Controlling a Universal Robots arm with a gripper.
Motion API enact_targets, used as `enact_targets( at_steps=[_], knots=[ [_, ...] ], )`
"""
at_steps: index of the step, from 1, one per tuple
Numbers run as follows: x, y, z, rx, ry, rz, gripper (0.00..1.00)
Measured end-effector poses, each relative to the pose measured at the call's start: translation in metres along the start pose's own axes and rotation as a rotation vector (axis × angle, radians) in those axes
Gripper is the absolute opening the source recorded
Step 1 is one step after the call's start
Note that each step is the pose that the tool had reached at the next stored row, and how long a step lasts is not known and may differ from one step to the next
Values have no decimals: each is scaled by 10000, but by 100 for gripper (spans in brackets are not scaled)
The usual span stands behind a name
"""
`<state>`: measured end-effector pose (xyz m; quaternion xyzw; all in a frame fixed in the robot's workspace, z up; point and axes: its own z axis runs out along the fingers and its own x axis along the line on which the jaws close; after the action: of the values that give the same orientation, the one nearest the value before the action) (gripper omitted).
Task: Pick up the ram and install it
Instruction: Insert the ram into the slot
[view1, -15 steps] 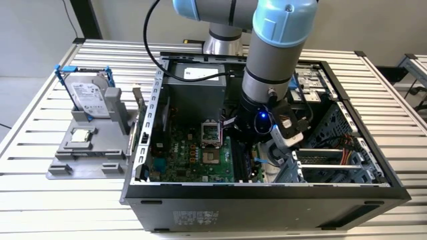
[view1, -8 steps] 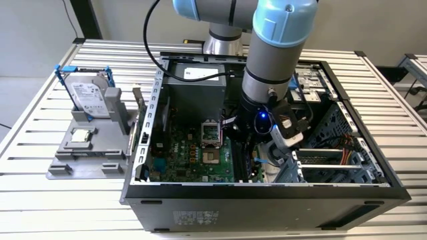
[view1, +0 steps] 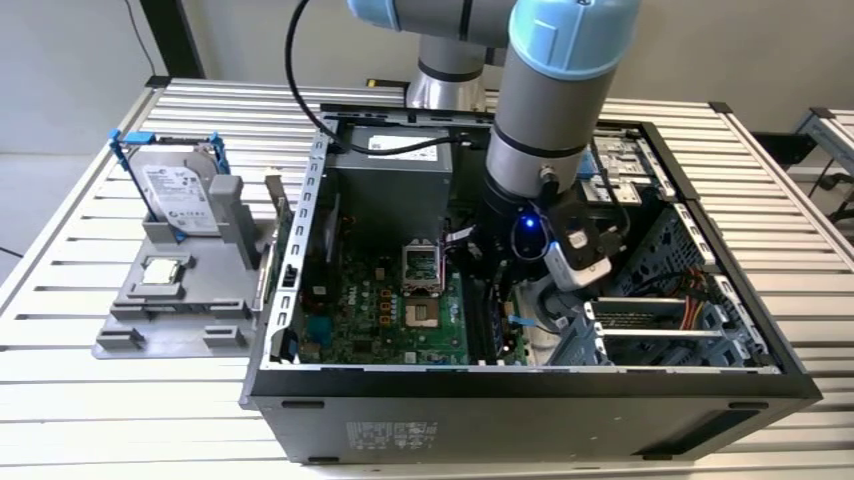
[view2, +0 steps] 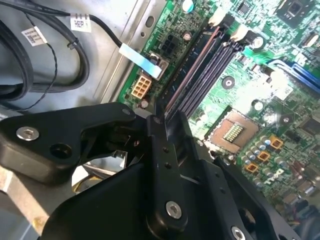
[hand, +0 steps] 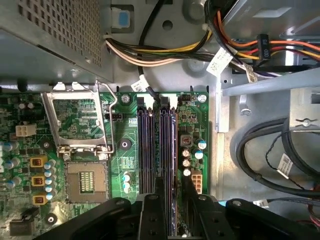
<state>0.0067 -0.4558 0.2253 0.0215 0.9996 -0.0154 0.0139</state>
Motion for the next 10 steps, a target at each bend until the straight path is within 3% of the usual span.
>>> enact_targets(
  at_steps=[2,8,10],
  knots=[
    [-1,-1,-45,7,0,-1,100],
    [-8,-8,-266,24,-1,-1,100],
    [-8,-8,-273,25,-2,-1,100]
  ],
)
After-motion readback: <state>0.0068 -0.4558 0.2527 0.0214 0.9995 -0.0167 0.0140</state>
